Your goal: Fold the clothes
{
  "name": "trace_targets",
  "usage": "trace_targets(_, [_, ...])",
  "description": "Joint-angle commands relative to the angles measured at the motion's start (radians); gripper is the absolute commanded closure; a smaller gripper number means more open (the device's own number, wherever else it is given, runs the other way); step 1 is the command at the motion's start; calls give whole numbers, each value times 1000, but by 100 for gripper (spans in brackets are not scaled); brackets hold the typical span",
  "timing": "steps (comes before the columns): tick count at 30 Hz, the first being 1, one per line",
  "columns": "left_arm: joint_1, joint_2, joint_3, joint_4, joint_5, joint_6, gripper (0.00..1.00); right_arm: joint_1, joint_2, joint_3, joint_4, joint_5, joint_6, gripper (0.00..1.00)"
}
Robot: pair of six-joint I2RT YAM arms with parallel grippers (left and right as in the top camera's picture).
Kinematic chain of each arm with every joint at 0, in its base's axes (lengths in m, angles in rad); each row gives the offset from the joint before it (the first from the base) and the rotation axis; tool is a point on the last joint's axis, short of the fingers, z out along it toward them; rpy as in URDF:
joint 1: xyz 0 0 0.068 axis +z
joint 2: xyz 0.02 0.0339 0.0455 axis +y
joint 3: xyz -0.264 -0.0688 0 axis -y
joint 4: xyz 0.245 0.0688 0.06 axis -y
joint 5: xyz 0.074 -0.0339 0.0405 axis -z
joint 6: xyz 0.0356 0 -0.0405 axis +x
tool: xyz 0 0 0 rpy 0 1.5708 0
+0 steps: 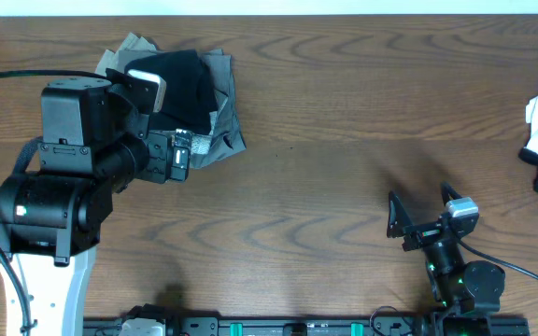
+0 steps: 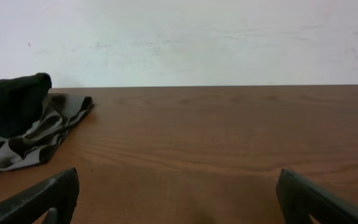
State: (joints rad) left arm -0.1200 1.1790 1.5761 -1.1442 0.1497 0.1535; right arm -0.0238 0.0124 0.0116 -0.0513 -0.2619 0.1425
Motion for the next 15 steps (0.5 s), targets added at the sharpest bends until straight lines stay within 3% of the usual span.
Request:
trace_targets(1, [-5, 3, -5, 0, -5, -13, 2, 5, -6, -6, 3, -4, 14, 1])
trace_targets(9, [-5, -1, -5, -17, -5, -13, 2, 5, -6, -6, 3, -4, 14, 1])
trace_targets(15, [-3, -98, -33, -7, -2, -20, 2, 5, -6, -6, 3, -4, 14, 1])
